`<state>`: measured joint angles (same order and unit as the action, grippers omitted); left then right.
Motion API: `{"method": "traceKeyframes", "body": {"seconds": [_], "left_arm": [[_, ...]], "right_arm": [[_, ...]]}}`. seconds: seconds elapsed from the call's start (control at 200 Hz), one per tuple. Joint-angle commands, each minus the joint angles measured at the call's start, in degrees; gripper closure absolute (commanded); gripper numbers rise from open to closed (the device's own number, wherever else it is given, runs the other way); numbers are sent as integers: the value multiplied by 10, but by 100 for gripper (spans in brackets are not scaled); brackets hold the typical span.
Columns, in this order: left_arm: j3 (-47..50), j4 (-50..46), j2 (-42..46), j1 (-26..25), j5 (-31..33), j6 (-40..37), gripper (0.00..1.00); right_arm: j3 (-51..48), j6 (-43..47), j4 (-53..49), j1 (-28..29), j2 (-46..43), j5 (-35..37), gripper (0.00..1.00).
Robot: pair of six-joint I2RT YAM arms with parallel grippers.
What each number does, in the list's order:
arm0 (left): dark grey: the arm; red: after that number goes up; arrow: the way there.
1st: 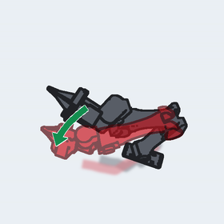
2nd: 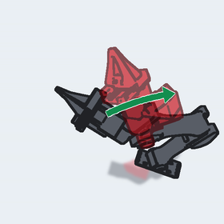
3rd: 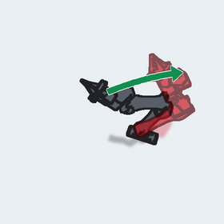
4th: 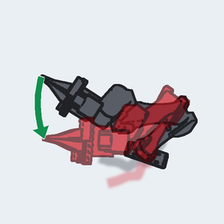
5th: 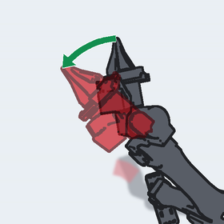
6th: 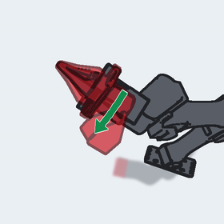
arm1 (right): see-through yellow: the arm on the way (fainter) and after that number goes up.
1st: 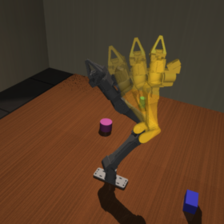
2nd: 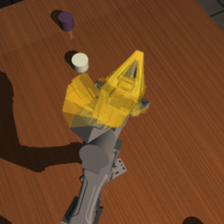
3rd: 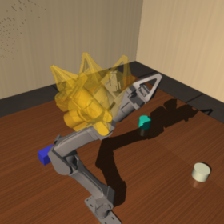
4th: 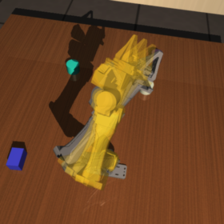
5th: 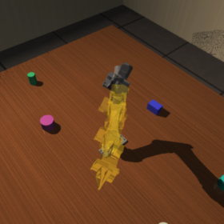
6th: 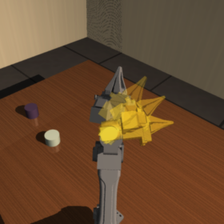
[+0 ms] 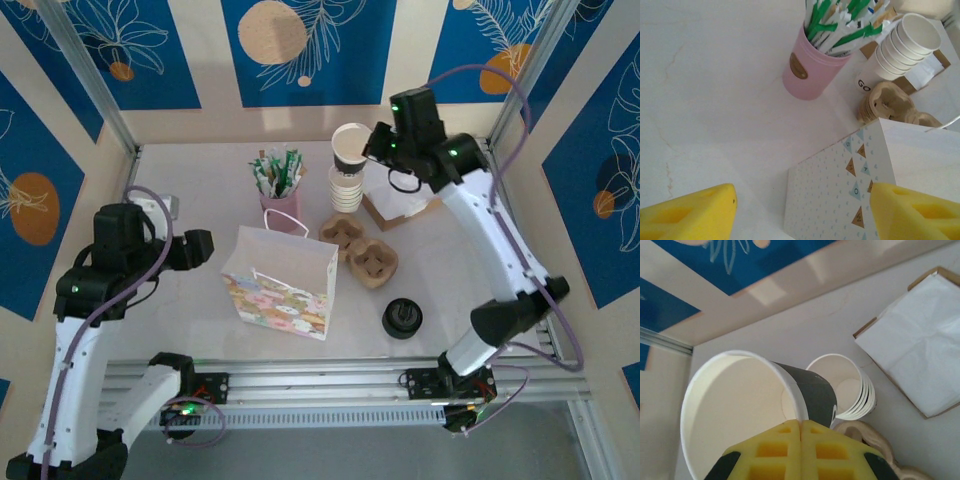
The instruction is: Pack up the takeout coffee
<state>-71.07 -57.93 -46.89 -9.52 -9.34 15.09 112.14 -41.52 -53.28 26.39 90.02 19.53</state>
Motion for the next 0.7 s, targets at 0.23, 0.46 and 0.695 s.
{"method": "traceKeyframes", "body": {"seconds": [0.23,0.46,0.695], "left_arm": [[10,12,35,-3,27,28,29],[25,-12,51,-4,45,58,32],[47,-36,87,-3,133,102,34]], "right_arm": [[-95,2,-115,5,-184,-43,100],[-272,-50,-149,53,-312,-102,100],[-459,-101,-82,142,-406,-108,100]]}}
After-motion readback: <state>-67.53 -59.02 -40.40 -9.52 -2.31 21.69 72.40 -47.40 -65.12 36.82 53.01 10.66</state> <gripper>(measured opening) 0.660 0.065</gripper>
